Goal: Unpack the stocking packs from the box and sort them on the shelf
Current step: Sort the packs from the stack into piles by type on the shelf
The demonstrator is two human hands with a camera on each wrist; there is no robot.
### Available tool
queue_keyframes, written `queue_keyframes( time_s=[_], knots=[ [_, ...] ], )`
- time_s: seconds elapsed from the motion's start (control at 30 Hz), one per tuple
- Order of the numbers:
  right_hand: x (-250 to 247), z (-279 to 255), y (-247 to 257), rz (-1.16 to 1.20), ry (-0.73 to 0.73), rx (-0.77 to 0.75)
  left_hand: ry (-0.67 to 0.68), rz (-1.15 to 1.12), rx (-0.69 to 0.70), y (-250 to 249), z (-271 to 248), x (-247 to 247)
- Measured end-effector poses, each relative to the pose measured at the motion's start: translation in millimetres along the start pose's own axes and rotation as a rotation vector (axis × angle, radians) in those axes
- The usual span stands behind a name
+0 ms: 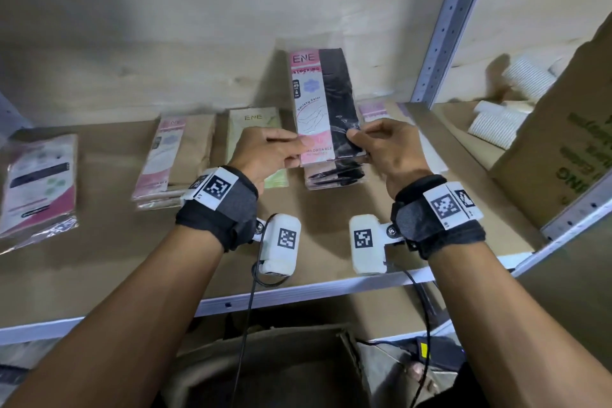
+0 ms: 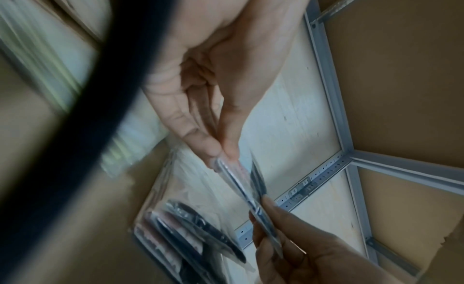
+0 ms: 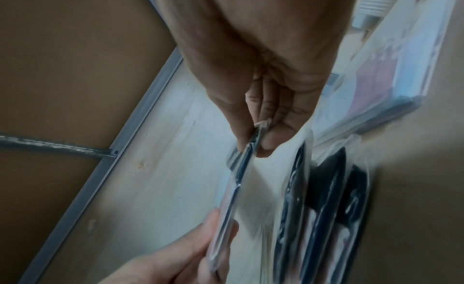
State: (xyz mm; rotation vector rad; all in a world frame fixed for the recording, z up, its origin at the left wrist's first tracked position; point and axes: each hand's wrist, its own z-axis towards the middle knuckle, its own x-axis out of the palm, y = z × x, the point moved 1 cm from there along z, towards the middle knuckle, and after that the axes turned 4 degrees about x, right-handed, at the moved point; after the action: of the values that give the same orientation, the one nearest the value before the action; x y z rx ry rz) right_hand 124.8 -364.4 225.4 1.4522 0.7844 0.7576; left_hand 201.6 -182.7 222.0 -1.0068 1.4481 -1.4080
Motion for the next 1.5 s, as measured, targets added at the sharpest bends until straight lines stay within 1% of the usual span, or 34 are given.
queue_keyframes(
  time_s=[0.17,0.33,0.5,0.77,1.07,1.2,1.33,1.43,1.5],
  knots=[
    [-12.1,15.9,-5.2,-0.262,-0.086,-0.008,0.025,0.024,-0.046,5.8,6.7,9.1],
    [-17.8,18.5,-12.2,-0.403,-0.086,0.022,0.027,0.086,-0.078,12.9,9.2,10.7],
    [-18.5,17.7,-15.3,-0.426,-0.070,0.044,0.045,0.117,-0.079,15.0,6.4,10.0],
    [-16.8,21.5,-16.1,-0.478,-0.061,0.085,0.010,0.138,-0.055,13.6,5.5,10.0],
    [-14.2,20.0,-13.0,-0.541,-0.087,0.072,0.031,0.151,-0.039,12.2,6.9,11.0],
    [-12.1,15.5,-6.8,-0.626,-0.081,0.035,0.029,0.170,-0.028,8.6,6.2,8.3],
    [-8.5,8.1,5.8,-0.686,-0.114,-0.027,-0.007,0.160,-0.006,-0.5,1.1,-9.7],
    [-1.1,-1.5,20.0,-0.679,-0.188,-0.197,-0.056,0.157,0.048,-10.4,-4.9,-33.5],
    [7.5,-11.9,28.9,-0.680,-0.198,-0.333,-0.093,0.161,0.074,-15.9,-10.6,-53.7]
  ],
)
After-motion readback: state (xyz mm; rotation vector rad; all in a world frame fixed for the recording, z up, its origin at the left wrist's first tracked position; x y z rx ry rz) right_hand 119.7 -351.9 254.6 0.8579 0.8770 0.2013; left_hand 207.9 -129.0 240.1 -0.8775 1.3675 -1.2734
